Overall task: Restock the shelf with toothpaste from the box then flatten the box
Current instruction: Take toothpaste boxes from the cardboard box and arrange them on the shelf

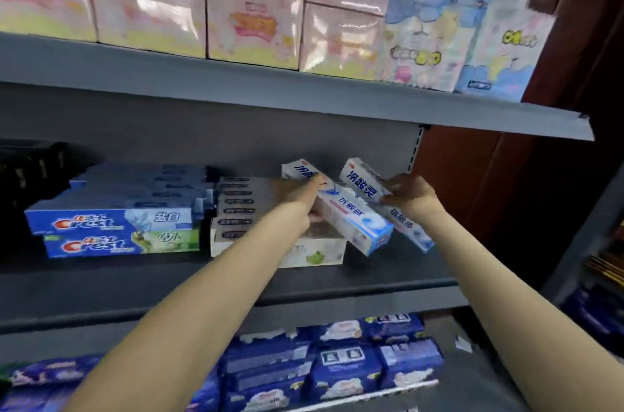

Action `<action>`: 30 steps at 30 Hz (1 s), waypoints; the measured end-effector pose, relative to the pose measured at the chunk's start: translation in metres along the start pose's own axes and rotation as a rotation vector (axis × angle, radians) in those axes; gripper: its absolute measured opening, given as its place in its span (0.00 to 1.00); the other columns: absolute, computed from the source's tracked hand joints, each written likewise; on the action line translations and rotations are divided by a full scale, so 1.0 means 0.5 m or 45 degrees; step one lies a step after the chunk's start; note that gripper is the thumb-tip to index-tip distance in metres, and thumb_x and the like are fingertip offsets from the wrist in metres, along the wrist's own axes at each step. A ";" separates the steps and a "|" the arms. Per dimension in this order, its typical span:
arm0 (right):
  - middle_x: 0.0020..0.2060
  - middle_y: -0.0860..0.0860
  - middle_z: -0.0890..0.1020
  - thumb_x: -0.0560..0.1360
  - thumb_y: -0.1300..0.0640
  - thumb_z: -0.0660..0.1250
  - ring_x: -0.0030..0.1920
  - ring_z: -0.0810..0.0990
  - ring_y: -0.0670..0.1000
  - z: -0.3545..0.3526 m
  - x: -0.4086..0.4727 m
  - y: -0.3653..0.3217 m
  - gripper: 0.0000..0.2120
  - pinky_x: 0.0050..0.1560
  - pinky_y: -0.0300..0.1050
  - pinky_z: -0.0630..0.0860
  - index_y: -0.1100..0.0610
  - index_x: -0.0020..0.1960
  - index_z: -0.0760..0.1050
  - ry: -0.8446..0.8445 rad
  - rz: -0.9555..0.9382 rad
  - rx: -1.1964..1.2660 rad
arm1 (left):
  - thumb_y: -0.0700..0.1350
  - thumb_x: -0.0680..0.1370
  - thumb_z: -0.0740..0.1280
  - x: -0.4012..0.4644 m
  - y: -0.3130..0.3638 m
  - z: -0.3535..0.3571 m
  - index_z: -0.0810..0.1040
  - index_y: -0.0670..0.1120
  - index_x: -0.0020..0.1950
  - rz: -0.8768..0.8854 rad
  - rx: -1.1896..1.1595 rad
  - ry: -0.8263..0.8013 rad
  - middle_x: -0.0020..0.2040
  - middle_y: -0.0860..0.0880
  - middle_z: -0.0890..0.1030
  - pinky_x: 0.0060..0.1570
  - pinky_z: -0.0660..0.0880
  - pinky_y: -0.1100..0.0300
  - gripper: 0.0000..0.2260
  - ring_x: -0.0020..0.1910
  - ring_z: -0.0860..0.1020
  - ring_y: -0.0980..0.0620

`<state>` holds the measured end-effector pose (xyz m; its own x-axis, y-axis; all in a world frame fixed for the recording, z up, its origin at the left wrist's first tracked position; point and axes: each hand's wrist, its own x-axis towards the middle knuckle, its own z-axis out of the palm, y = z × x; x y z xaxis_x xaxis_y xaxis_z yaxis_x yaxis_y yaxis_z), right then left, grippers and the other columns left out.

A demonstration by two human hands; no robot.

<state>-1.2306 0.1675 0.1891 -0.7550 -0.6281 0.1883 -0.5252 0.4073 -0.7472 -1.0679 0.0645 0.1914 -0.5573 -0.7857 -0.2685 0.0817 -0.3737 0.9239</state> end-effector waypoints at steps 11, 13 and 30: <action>0.64 0.51 0.77 0.75 0.56 0.67 0.65 0.74 0.55 0.055 0.231 0.114 0.18 0.64 0.48 0.70 0.48 0.64 0.76 -0.290 -0.372 -0.723 | 0.44 0.67 0.77 0.185 -0.030 0.066 0.59 0.47 0.61 0.349 0.021 0.510 0.55 0.46 0.78 0.46 0.80 0.47 0.32 0.46 0.80 0.48; 0.66 0.51 0.75 0.76 0.54 0.65 0.67 0.72 0.53 0.075 0.250 0.120 0.19 0.65 0.49 0.67 0.50 0.66 0.73 -0.304 -0.452 -0.815 | 0.43 0.65 0.79 0.199 -0.034 0.067 0.58 0.48 0.56 0.452 0.083 0.612 0.50 0.49 0.75 0.55 0.77 0.47 0.32 0.48 0.77 0.50; 0.38 0.51 0.82 0.77 0.45 0.62 0.38 0.80 0.46 0.016 0.312 0.125 0.14 0.43 0.36 0.75 0.56 0.45 0.75 -0.868 -0.282 0.283 | 0.35 0.70 0.75 0.225 -0.035 0.151 0.57 0.44 0.56 0.331 -0.071 0.448 0.54 0.39 0.78 0.28 0.80 0.54 0.28 0.46 0.82 0.41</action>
<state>-1.3781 0.0898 0.1666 -0.1923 -0.9808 -0.0335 -0.4902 0.1255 -0.8625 -1.1944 0.0198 0.1658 -0.1980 -0.9735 -0.1141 0.2322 -0.1597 0.9595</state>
